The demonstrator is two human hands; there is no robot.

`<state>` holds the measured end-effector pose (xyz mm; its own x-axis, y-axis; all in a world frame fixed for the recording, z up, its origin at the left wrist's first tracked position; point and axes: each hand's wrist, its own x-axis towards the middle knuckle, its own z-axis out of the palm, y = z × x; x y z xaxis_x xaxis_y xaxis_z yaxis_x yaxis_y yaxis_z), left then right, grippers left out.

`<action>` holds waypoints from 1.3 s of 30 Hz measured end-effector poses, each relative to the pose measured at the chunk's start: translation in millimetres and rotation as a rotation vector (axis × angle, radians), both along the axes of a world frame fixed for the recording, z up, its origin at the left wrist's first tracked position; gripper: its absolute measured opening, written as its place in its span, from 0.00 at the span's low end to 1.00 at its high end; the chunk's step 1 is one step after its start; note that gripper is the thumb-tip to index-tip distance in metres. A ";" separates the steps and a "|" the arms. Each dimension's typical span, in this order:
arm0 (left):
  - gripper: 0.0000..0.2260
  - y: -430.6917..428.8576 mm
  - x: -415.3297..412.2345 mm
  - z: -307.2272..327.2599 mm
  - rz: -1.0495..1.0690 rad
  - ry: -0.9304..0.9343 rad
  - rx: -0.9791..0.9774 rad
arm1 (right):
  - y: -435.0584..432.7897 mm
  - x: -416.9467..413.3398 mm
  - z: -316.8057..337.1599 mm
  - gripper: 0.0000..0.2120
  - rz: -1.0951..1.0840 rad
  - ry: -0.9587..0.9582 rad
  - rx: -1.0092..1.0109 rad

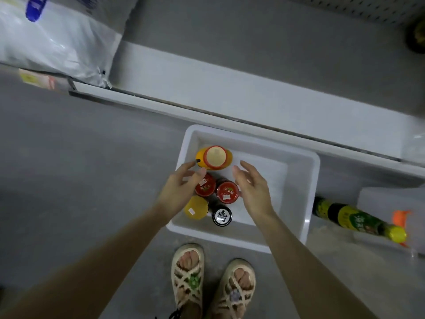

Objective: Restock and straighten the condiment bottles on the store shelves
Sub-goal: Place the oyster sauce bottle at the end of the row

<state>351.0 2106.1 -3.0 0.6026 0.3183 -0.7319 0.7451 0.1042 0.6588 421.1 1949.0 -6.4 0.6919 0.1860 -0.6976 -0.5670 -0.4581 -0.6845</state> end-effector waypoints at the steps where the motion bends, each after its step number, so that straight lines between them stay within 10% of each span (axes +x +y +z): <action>1: 0.21 -0.5 2.9 -6.5 -0.004 -0.014 -0.012 | 2.2 2.9 -5.2 0.26 0.012 -0.005 0.007; 6: 0.35 -0.1 13.7 -40.2 -0.074 -0.082 -0.018 | 14.5 12.2 -32.4 0.22 0.076 -0.017 0.070; 19: 0.21 11.2 44.0 -75.5 -0.084 -0.320 -0.029 | 36.2 37.0 -69.3 0.33 0.101 -0.056 0.170; 39: 0.31 13.9 63.3 -74.3 -0.033 -0.327 -0.091 | 45.4 50.2 -72.4 0.32 0.031 -0.069 0.274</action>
<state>414.3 2120.0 -77.3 0.8188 0.2368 -0.5230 0.5002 0.1526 0.8523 471.2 1994.4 -78.8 0.7272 0.3830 -0.5697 -0.5035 -0.2665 -0.8219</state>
